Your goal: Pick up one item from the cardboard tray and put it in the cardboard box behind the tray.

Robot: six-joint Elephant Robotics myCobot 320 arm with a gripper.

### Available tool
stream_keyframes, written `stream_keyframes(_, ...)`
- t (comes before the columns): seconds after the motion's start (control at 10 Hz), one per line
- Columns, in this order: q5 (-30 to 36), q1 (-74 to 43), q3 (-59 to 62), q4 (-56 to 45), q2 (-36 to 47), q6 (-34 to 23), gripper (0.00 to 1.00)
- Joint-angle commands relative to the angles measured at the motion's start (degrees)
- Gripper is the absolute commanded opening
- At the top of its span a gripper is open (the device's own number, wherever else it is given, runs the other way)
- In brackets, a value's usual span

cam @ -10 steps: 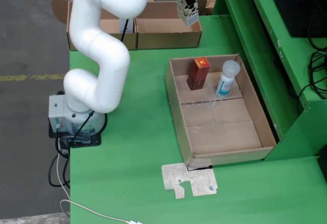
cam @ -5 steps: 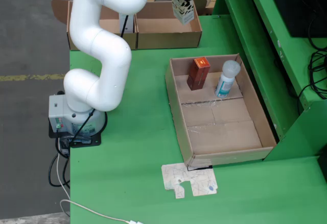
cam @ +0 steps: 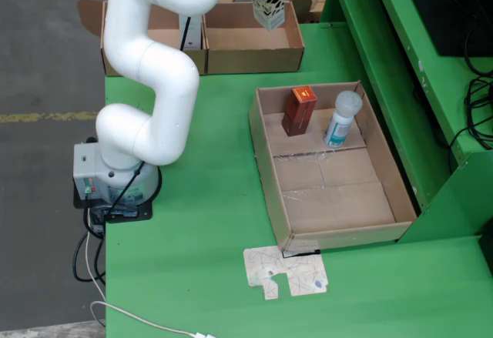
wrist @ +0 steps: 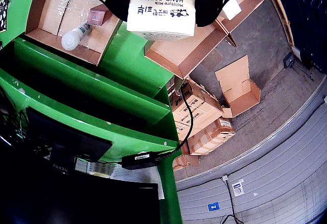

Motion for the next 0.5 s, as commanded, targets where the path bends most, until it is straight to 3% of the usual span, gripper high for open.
stream_keyframes(0.0, -1.55, 2.49, 1.23, 1.20, -0.17, -0.88, 0.00)
stream_keyframes(0.4, -3.56, 4.31, 1.23, 2.89, -2.22, -3.37, 0.00)
